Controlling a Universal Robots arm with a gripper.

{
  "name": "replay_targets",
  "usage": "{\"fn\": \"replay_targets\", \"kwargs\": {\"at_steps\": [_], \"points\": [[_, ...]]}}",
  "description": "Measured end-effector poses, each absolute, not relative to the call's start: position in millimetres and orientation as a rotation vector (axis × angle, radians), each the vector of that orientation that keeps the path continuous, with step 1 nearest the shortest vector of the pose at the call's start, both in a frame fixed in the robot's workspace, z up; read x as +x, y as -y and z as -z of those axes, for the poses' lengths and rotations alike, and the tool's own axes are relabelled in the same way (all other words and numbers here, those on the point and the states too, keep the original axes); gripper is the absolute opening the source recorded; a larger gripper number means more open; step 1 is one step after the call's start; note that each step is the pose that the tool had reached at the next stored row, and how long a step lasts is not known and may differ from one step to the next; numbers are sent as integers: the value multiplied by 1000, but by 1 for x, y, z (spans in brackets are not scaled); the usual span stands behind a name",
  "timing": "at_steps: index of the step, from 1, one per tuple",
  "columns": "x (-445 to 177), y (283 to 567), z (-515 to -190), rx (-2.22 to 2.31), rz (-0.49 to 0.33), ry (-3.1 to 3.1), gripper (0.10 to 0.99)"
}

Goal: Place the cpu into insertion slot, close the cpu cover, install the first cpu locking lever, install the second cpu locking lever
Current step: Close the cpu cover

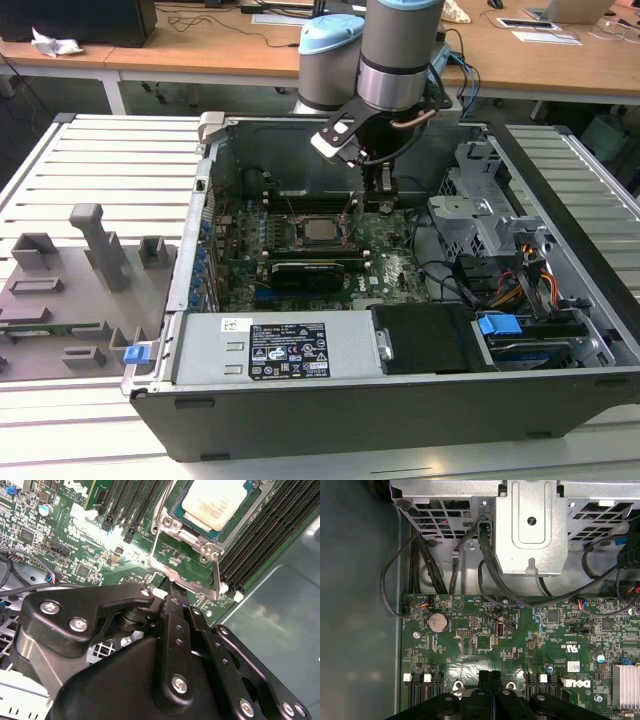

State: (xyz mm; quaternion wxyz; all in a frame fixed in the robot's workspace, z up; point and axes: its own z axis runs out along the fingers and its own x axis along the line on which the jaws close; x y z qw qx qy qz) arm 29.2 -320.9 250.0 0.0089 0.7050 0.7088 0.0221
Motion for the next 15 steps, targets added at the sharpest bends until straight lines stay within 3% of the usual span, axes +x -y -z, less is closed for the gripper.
{"fn": "replay_targets", "kwargs": {"at_steps": [15], "points": [[19, 321, -250, 2202, -69, -2214, 110]]}}
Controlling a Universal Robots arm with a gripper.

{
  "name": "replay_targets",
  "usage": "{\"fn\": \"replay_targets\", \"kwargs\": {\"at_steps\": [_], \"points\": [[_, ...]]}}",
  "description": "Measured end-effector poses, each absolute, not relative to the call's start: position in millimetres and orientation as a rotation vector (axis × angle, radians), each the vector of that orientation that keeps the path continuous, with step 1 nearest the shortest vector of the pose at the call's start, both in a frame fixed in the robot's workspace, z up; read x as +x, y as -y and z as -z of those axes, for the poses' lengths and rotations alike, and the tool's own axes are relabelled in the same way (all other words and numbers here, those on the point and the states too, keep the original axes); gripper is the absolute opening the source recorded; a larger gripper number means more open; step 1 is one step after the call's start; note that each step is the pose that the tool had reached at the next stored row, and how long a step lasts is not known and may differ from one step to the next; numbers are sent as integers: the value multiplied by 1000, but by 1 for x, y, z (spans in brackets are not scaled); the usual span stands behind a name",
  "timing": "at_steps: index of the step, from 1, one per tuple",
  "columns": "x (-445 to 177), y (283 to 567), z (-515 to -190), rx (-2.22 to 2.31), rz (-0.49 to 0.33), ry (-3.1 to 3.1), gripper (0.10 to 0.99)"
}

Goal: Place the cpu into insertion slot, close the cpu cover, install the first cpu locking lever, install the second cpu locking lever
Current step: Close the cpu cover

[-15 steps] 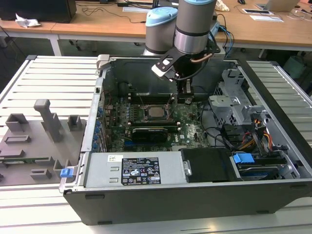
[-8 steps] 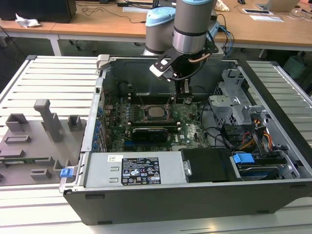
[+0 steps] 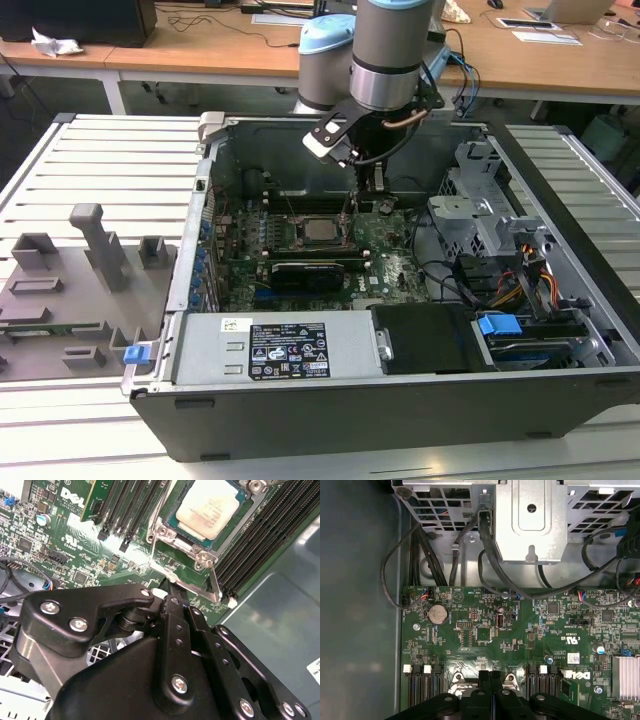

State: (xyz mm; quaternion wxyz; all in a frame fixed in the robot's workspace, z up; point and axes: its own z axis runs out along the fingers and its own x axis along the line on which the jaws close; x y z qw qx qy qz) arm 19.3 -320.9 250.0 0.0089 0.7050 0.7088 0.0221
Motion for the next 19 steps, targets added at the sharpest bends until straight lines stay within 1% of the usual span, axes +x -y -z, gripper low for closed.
{"fn": "replay_targets", "kwargs": {"at_steps": [19], "points": [[1, 321, -250, 2202, -69, -2214, 110]]}}
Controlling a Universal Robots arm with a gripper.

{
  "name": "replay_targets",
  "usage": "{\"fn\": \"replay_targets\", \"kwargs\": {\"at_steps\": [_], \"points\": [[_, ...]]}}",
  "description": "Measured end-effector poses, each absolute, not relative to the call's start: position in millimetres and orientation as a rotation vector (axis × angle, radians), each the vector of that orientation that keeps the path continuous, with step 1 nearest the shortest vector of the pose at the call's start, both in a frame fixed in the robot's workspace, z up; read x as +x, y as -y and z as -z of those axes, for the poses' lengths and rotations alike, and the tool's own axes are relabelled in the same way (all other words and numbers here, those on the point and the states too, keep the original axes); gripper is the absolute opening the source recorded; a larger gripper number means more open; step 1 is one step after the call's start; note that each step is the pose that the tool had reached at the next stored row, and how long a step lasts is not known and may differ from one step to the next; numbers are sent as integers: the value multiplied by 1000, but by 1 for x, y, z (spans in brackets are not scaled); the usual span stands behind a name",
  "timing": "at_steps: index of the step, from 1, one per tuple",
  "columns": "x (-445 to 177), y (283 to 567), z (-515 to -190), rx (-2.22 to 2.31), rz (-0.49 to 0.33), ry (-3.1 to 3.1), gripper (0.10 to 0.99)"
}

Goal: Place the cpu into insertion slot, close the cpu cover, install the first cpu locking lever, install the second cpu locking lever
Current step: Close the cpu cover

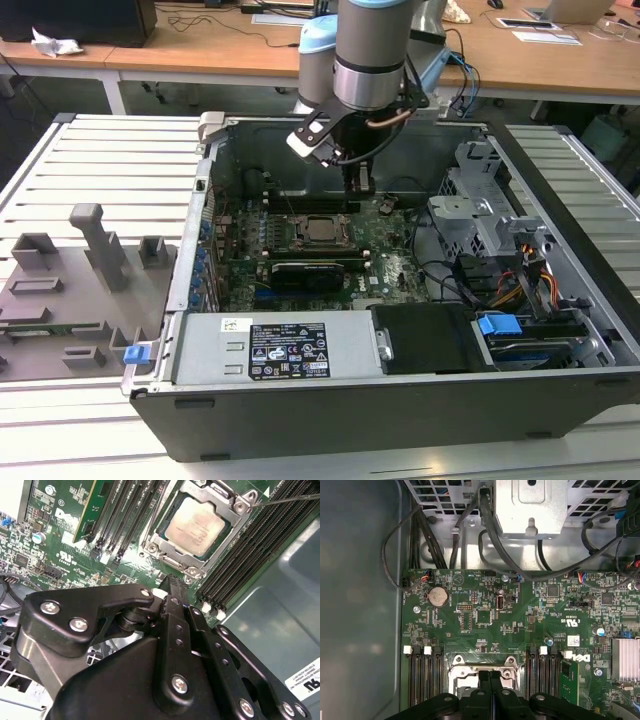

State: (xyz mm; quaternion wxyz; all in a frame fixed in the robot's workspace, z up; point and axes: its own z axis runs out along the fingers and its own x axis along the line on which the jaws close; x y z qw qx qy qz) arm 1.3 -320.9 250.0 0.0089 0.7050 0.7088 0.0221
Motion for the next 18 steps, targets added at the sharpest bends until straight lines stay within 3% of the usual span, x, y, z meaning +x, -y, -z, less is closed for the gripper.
{"fn": "replay_targets", "kwargs": {"at_steps": [18], "points": [[-53, 321, -217, 2176, -71, -2242, 110]]}}
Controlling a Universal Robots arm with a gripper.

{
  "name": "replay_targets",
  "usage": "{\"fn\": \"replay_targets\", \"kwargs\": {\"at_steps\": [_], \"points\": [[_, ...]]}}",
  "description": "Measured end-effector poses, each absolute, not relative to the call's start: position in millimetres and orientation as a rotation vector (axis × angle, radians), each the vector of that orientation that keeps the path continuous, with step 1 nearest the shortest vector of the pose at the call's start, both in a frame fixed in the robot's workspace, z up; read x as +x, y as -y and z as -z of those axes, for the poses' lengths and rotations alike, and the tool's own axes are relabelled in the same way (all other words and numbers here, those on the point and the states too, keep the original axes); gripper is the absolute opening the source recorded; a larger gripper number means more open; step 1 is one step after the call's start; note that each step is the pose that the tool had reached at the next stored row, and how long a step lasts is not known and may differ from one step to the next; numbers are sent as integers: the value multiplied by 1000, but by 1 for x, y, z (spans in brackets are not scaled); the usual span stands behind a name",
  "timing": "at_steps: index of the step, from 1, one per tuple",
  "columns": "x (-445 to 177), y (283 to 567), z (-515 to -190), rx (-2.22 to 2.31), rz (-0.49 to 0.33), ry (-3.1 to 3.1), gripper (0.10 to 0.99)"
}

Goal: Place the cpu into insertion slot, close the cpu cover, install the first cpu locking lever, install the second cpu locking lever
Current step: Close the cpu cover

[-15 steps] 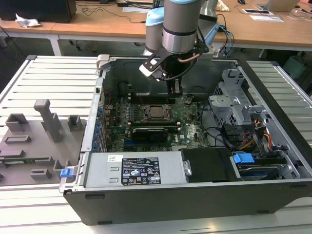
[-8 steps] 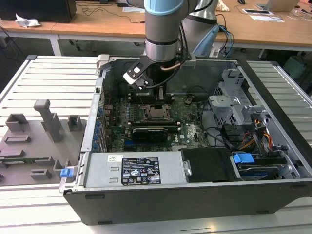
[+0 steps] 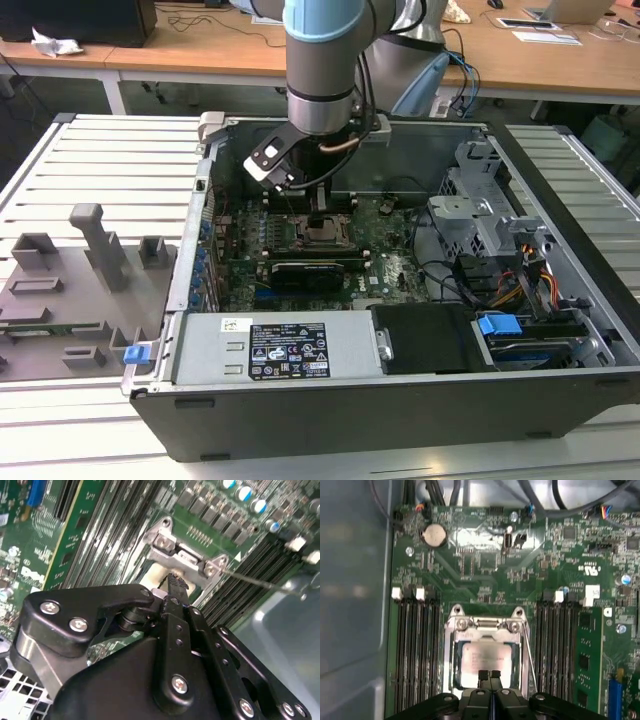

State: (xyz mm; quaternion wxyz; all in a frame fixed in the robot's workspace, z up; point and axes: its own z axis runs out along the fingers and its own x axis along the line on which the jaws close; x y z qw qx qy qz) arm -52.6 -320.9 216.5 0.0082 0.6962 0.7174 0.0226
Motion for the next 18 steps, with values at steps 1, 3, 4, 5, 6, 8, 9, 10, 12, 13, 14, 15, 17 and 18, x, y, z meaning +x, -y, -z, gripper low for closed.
{"fn": "replay_targets", "kwargs": {"at_steps": [1, 3, 4, 5, 6, 8, 9, 10, 12, 13, 14, 15, 17, 18], "points": [[-55, 321, -216, 2175, -71, -2243, 110], [-56, 321, -212, 2174, -71, -2244, 110], [-57, 321, -209, 2174, -71, -2244, 110], [-57, 321, -206, 2174, -71, -2244, 110], [-57, 321, -203, 2174, -68, -2244, 110], [-57, 321, -203, 2175, -71, -2244, 110], [-57, 320, -205, 2176, -78, -2245, 110], [-57, 320, -208, 2176, -77, -2246, 110], [-57, 321, -212, 2176, -75, -2246, 110], [-57, 321, -213, 2176, -75, -2246, 110], [-55, 321, -213, 2176, -75, -2246, 110], [-52, 321, -213, 2176, -74, -2246, 110], [-49, 321, -213, 2176, -74, -2246, 110], [-48, 321, -213, 2176, -74, -2246, 110]]}}
